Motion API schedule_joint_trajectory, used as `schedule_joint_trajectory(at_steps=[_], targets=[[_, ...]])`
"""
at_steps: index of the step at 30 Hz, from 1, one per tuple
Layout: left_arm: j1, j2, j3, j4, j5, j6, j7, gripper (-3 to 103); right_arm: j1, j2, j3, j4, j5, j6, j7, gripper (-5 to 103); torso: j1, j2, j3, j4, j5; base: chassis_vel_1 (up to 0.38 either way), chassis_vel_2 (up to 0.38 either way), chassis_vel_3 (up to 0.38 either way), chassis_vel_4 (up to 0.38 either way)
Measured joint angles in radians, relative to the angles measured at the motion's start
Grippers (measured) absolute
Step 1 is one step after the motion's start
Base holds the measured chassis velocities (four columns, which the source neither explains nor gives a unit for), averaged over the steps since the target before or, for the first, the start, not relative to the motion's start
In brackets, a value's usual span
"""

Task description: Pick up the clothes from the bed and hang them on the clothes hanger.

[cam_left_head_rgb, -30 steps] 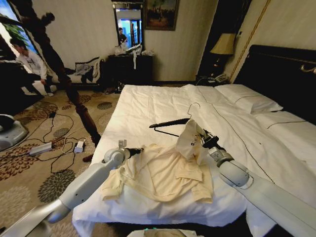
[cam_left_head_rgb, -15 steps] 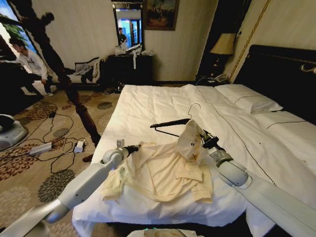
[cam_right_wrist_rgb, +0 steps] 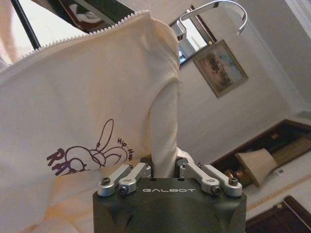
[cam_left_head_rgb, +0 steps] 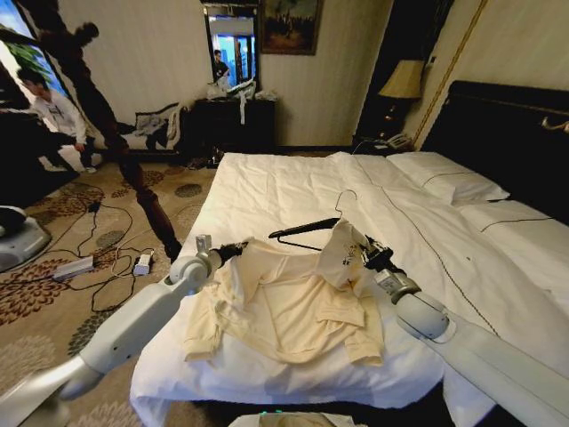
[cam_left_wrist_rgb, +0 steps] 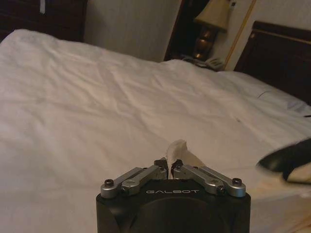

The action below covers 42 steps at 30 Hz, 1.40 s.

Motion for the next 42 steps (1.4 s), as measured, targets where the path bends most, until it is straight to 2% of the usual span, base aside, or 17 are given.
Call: schedule_joint_trajectory(at_steps=[8, 14, 16, 18, 23, 28, 32, 37, 42], targets=[[-0.045, 0.045, 0.019, -0.108, -0.040, 0.017, -0.033, 0, 0.003, 0.005, -0.007, -0.013, -0.034, 0.021, -0.045, 19, 0.000, 0.000, 0.000, 0.0001, 0.0002, 0.000, 0.000, 0.000, 0.000], [-0.112, 0.048, 0.079, -0.149, -0.029, 0.039, -0.081, 0, 0.078, 0.052, -0.063, -0.041, -0.016, 0.008, -0.054, 19, 0.000, 0.000, 0.000, 0.0006, 0.0000, 0.000, 0.000, 0.000, 0.000], [-0.143, 0.039, 0.105, -0.153, -0.023, 0.042, -0.092, 0, 0.108, 0.060, -0.090, -0.042, 0.002, -0.008, -0.054, 19, 0.000, 0.000, 0.000, 0.0002, 0.0001, 0.000, 0.000, 0.000, 0.000], [-0.205, 0.026, 0.162, -0.148, 0.018, 0.045, -0.097, 0, 0.174, 0.069, -0.145, -0.044, 0.038, -0.039, -0.053, 19, 0.000, 0.000, 0.000, 0.0000, 0.0002, 0.000, 0.000, 0.000, 0.000], [-0.286, 0.003, 0.224, -0.132, 0.061, 0.045, -0.102, 0, 0.219, 0.061, -0.184, -0.040, 0.055, -0.064, -0.068, 19, 0.000, 0.000, 0.000, 0.0001, 0.0000, 0.000, 0.000, 0.000, 0.000], [-0.330, 0.000, 0.259, -0.135, 0.077, 0.044, -0.103, 0, 0.220, 0.056, -0.185, -0.037, 0.079, -0.081, -0.068, 19, 0.000, 0.000, 0.000, -0.0001, 0.0003, 0.000, 0.000, 0.000, 0.000], [-0.377, -0.018, 0.293, -0.152, 0.093, 0.046, -0.109, 0, 0.231, 0.057, -0.183, -0.039, 0.134, -0.117, -0.054, 19, 0.000, 0.000, 0.000, 0.0006, 0.0002, 0.000, 0.000, 0.000, 0.000], [-0.435, -0.063, 0.343, -0.168, 0.099, 0.053, -0.121, 0, 0.255, 0.050, -0.163, -0.038, 0.198, -0.167, -0.038, 19, 0.000, 0.000, 0.000, -0.0005, 0.0004, 0.000, 0.000, 0.000, 0.000], [-0.470, -0.061, 0.355, -0.204, 0.097, 0.059, -0.120, 0, 0.274, 0.018, -0.129, -0.040, 0.276, -0.214, -0.013, 19, 0.000, 0.000, 0.000, 0.0005, 0.0000, 0.000, 0.000, 0.000, 0.000]])
